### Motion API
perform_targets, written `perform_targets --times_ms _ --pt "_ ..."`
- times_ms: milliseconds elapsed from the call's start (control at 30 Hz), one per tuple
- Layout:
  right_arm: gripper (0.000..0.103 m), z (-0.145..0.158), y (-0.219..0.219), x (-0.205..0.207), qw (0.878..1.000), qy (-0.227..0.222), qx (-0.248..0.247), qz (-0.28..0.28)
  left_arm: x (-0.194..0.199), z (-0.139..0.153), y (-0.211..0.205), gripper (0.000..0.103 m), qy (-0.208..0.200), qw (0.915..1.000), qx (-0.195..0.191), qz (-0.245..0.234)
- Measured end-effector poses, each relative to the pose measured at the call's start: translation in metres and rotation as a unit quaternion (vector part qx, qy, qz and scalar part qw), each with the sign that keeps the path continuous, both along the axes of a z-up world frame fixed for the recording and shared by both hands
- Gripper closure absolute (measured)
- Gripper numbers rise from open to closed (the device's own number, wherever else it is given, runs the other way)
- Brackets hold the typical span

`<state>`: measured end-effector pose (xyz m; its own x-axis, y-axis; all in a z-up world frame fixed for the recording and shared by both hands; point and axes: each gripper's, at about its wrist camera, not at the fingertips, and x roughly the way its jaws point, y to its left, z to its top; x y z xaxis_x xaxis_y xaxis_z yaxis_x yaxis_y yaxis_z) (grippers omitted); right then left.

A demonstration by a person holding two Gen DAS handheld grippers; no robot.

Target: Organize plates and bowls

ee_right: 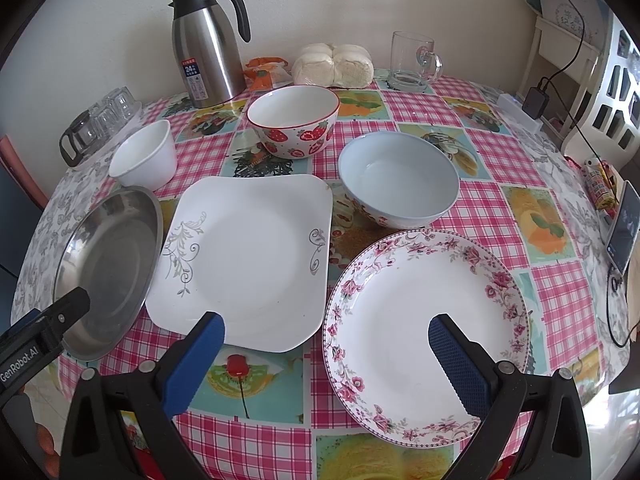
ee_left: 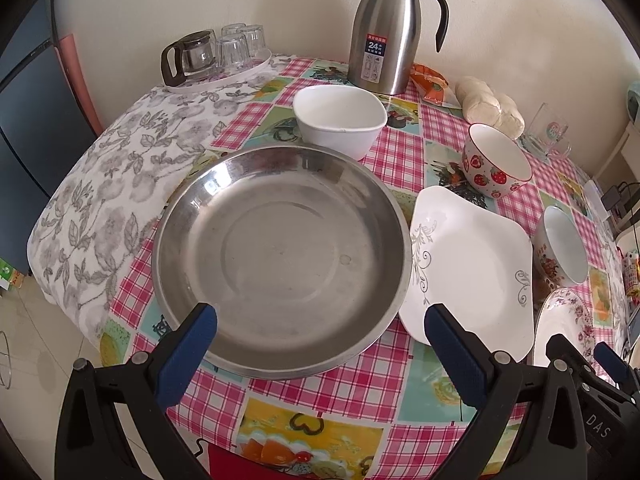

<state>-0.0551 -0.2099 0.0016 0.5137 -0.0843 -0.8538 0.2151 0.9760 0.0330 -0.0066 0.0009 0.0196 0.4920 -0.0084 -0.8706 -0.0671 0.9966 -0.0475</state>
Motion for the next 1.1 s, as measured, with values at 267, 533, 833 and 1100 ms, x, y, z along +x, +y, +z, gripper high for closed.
perform_targets --times_ms 267,533,833,1100 --pt "0.0 0.005 0.003 -0.002 1.0 -0.006 0.001 0.001 0.0 0.0 0.007 0.0 0.001 0.9999 -0.007 0.01" --pt "0.0 0.003 0.011 0.001 1.0 0.0 -0.007 0.003 0.001 -0.005 0.014 0.0 0.011 0.9997 -0.008 0.02" --pt "0.0 0.001 0.02 0.008 1.0 0.001 0.0 -0.002 0.002 -0.008 0.026 0.0 0.014 0.9994 -0.009 0.031" --pt "0.0 -0.009 0.051 0.022 1.0 0.0 0.019 0.02 0.007 -0.019 0.07 0.0 0.028 0.9927 -0.034 0.112"
